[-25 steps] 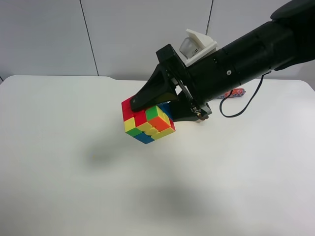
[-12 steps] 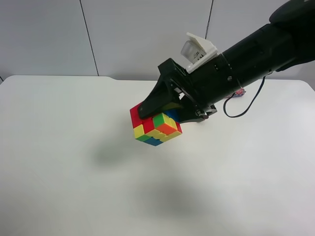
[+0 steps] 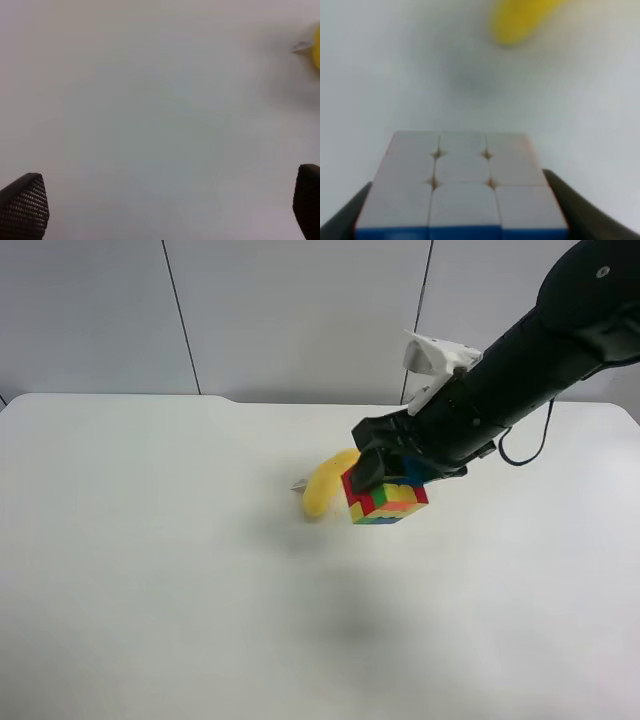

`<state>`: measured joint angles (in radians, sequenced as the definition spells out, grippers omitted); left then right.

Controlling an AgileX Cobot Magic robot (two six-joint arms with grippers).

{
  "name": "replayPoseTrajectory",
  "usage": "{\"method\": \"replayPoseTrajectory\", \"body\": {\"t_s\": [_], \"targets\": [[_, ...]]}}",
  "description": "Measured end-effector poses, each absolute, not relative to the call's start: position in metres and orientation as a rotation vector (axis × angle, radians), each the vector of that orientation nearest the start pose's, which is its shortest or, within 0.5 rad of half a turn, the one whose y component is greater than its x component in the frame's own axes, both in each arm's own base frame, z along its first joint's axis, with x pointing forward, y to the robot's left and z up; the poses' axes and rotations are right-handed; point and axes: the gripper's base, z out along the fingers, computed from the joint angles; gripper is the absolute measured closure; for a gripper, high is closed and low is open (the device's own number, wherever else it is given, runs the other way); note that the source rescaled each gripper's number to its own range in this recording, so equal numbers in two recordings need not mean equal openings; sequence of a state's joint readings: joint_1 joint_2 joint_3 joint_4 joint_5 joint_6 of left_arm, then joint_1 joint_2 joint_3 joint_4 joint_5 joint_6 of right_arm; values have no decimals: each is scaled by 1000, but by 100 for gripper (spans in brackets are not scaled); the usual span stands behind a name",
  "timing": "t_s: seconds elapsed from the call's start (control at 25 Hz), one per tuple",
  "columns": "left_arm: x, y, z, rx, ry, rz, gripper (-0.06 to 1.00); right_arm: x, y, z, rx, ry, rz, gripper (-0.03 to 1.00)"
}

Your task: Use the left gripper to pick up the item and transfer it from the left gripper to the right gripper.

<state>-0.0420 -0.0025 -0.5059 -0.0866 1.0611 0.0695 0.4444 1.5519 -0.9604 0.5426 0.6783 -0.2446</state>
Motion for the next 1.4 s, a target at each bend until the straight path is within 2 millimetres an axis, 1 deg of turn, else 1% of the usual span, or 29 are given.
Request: {"method": "replayPoseTrajectory", "body": {"t_s": [0.12, 0.28, 0.4, 0.6, 0.72, 0.84, 0.96, 1.08, 1.4], "targets": [[-6, -7, 279, 112, 2031, -82, -3, 268, 140, 216, -398, 2763, 454, 97], [-6, -7, 279, 110, 2031, -82, -3, 278, 122, 205, -357, 2805, 314, 97], [-6, -7, 279, 110, 2031, -82, -3, 284, 113, 196, -326, 2835, 278, 97], [-6, -7, 279, 110, 2031, -82, -3, 294, 101, 173, -268, 2907, 250, 97], [-6, -7, 279, 110, 2031, -82, -3, 299, 91, 160, -236, 2945, 223, 97], [-6, -7, 279, 110, 2031, -82, -3, 303, 80, 151, -199, 2972, 199, 97], [-6, -7, 279, 110, 2031, -82, -3, 306, 69, 146, -158, 2986, 184, 97], [-6, -7, 279, 110, 2031, -82, -3, 310, 61, 146, -140, 2967, 162, 97], [-6, -7, 279, 110, 2031, -82, -3, 313, 58, 146, -157, 2937, 135, 97]]}}
